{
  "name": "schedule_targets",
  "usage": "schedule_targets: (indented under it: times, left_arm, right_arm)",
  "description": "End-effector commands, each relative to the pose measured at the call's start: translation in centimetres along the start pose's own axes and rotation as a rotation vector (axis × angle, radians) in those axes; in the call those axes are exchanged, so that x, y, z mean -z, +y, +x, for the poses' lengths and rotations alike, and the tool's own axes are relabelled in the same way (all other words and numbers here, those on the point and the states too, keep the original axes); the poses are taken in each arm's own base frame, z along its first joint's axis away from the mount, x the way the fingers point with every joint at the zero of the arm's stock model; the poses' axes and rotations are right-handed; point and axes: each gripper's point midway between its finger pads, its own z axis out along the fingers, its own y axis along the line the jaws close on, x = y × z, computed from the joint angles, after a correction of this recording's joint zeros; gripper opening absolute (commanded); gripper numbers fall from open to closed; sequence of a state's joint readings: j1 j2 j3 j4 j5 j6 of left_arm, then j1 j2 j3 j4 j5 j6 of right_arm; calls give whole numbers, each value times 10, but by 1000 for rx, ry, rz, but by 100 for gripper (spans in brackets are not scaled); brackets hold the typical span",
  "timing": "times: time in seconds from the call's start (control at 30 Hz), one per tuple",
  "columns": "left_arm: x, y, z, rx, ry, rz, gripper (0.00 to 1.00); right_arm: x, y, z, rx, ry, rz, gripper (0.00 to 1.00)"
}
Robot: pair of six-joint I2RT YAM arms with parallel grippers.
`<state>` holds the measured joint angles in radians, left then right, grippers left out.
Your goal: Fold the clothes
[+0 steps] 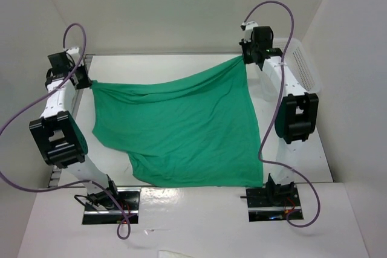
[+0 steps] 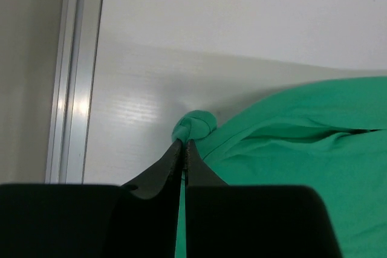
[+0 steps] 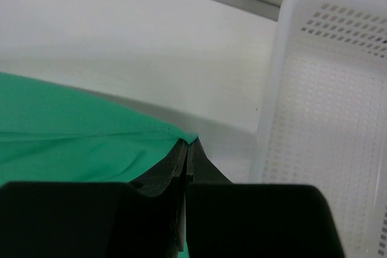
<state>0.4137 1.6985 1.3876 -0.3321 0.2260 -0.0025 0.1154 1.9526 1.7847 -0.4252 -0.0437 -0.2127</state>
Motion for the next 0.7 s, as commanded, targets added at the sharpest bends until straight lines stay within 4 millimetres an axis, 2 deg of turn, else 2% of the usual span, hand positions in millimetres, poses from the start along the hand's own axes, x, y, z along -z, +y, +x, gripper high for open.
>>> schedule_targets:
  times: [0.0, 0.03, 0.07, 0.1, 0.13, 0.17, 0.2, 0.23, 0.27, 0.3, 0.33, 0.37, 0.4, 0.43, 0.47, 0.5, 0.53, 0.57, 0.6, 0.63, 0.67]
  left_arm:
    - [-6, -17, -58, -85, -146, 9, 8]
    - [-9, -29, -63, -89, -151, 29, 10]
    - [-9, -32, -77, -99, -177, 24, 11]
    - [-17, -35, -78, -93, -170, 33, 13]
    - [-19, -35, -83, -84, -177, 34, 13]
    - [-18, -43, -98, -98, -208, 44, 13]
    - [-28, -50, -95, -94, -187, 58, 14]
    - [-30, -48, -101, -95, -197, 49, 14]
    - [-33, -55, -103, -102, -193, 60, 14]
    - [-38, -61, -109, -109, -193, 63, 15]
    - [-39, -61, -111, -108, -192, 63, 17]
    - [-46, -66, -108, -112, -176, 72, 19]
    - [-44, -66, -118, -115, -197, 72, 21]
    - [-46, -73, -117, -130, -189, 81, 24]
    - [-51, -72, -113, -127, -172, 81, 28]
    - [-53, -77, -114, -144, -169, 88, 32]
    - [-47, -77, -126, -161, -198, 86, 38]
    - [-51, -77, -123, -159, -183, 87, 45]
    - [-54, -76, -123, -158, -182, 87, 59]
    - [-50, -75, -131, -160, -197, 76, 67]
    - [-52, -75, -130, -158, -189, 76, 74]
  right_arm:
    - [1, -18, -63, 31, -163, 82, 0]
    - [0, -22, -71, 39, -173, 96, 0]
    - [-13, -23, -63, 38, -146, 105, 0]
    - [-17, -20, -64, 51, -142, 107, 0]
    - [-16, -23, -79, 51, -175, 113, 0]
    - [-29, -22, -66, 51, -130, 114, 0]
    - [-34, -23, -67, 51, -128, 113, 0]
    - [-31, -27, -81, 49, -156, 131, 0]
    - [-35, -27, -79, 49, -144, 129, 0]
    - [-49, -28, -71, 49, -121, 138, 0]
    - [-47, -31, -85, 48, -152, 144, 0]
    - [-50, -30, -82, 48, -134, 141, 0]
    - [-58, -32, -88, 48, -147, 144, 0]
    - [-61, -32, -90, 39, -150, 143, 0]
    - [-64, -34, -92, 38, -149, 152, 0]
    - [-92, -29, -57, 41, -52, 134, 0]
    - [-72, -37, -99, 22, -165, 168, 1]
    - [-75, -28, -102, 38, -177, 158, 3]
    - [-74, -31, -107, 52, -191, 209, 3]
    - [-77, -38, -103, 47, -184, 251, 13]
    - [-77, -33, -106, 50, -195, 246, 23]
